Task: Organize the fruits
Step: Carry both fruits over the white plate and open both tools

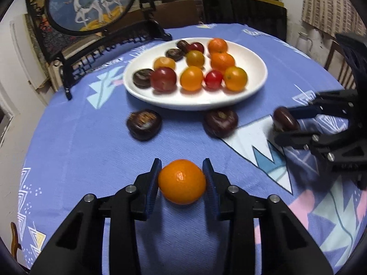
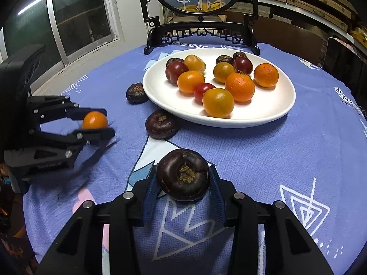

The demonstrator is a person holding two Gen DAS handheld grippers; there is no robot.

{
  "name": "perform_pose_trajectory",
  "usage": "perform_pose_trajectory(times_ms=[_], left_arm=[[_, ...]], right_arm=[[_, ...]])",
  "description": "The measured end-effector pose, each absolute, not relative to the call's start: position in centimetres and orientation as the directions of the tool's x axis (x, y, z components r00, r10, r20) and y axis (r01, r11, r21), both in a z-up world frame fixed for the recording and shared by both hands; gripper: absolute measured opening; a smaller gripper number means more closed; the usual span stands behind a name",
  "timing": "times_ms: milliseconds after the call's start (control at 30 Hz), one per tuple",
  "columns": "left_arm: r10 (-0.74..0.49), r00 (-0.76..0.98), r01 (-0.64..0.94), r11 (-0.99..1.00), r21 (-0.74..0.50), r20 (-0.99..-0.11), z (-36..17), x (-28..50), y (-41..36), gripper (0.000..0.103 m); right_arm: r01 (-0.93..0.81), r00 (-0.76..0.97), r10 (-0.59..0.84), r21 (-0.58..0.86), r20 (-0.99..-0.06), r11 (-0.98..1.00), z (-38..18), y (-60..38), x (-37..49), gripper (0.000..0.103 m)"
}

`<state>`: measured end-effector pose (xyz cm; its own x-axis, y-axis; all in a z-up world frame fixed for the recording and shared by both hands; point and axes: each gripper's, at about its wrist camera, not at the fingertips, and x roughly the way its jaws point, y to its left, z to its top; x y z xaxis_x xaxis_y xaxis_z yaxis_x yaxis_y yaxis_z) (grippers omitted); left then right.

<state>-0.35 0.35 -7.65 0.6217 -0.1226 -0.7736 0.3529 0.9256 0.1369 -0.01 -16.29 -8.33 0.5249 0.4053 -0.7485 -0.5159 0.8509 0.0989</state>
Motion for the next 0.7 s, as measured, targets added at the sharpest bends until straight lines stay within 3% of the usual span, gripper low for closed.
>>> perform_pose_trajectory(times_ms=[300, 500, 700], left_arm=[[-0.093, 0.686, 0.308, 0.936, 0.172, -0.721, -4.6, 0.9, -0.7, 0.036], [-0.058, 0.766, 0.245, 0.947, 0.207, -0.640, -1.5, 2.0, -1.5, 0.036], [-0.050, 0.784, 0.216, 0.956, 0.197, -0.619, -0.3, 3.7, -1.6, 0.036]], right_arm=[[-0.513, 0.551, 0.473, 0.168, -0.688, 0.842, -6.3, -17.2, 0.0, 0.043], [-0.470, 0.606, 0.460, 0.174, -0.649, 0.865, -4.0, -18.9, 1.1, 0.043], [-0.450, 0.659, 0.440, 0.150, -0.609, 0.881, -1.1, -20.0, 2.4, 0.043]])
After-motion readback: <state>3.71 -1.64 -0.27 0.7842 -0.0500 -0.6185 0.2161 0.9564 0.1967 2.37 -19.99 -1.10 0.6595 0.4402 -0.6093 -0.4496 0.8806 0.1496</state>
